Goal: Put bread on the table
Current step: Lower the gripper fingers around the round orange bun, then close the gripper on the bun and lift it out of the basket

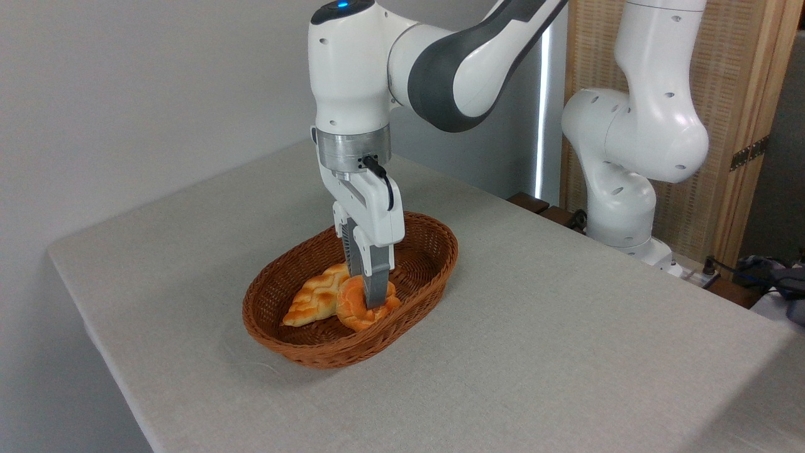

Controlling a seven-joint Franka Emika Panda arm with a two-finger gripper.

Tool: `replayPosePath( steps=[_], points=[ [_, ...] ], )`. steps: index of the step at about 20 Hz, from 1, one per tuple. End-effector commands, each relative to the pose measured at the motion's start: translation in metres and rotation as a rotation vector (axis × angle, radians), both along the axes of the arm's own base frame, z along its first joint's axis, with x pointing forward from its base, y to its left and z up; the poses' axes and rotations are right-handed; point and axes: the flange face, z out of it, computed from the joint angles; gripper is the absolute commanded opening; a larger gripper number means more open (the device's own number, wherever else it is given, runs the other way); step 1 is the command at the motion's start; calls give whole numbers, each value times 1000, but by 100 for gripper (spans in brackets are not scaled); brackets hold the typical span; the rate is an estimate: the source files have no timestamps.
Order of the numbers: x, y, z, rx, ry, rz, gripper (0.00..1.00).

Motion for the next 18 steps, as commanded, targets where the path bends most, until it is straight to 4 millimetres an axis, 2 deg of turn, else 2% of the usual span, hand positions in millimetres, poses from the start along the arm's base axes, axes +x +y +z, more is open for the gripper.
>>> replayPosePath(
  steps=[1, 4, 5, 9, 14, 17, 18],
  points=[
    [-4, 1, 6, -47, -24, 8, 35],
    [-2, 7, 12, -80, -30, 38, 36],
    [2, 16, 20, -101, -45, 65, 36],
    [11, 22, 48, -123, -100, 79, 36],
    [23, 83, 104, -133, -221, 122, 37],
    [23, 119, 117, -67, -257, 50, 38],
    [23, 124, 118, -47, -258, 37, 38]
  ],
)
